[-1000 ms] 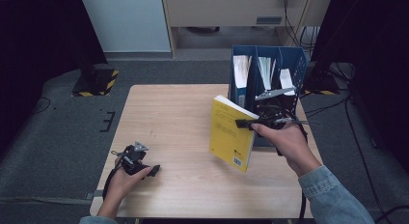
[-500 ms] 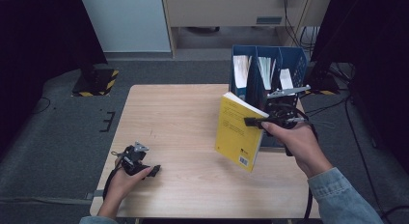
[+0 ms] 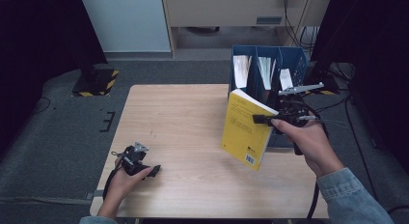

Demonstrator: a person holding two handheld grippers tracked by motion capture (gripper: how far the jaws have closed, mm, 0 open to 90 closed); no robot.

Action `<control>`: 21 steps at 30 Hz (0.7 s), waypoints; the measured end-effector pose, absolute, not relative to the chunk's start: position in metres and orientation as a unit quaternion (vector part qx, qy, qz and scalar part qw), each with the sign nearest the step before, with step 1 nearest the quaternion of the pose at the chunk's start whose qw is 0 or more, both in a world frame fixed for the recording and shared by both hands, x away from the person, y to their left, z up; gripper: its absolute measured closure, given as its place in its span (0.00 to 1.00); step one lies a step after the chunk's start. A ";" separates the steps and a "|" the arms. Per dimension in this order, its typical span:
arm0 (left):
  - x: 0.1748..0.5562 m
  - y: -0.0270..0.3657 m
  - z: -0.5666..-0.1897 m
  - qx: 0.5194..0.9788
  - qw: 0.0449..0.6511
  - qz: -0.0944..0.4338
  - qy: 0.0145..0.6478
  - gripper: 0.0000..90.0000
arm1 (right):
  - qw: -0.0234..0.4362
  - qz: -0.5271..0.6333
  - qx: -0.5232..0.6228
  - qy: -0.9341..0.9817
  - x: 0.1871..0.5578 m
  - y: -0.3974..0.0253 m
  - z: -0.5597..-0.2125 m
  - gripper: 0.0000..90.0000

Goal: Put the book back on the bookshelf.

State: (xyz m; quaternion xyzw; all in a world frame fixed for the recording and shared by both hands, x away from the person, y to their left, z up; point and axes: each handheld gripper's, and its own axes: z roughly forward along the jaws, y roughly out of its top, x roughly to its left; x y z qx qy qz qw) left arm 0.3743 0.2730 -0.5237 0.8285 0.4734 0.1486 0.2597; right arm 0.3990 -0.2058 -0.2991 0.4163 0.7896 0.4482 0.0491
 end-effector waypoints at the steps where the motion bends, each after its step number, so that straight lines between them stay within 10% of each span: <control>1: 0.374 0.273 -0.524 0.828 0.260 0.149 0.473 0.02 | 0.050 0.450 0.416 0.789 0.399 -0.208 -0.298 0.83; 21: 0.374 0.273 -0.524 0.828 0.261 0.149 0.473 0.01 | 0.065 0.460 0.442 0.768 0.401 -0.241 -0.279 0.83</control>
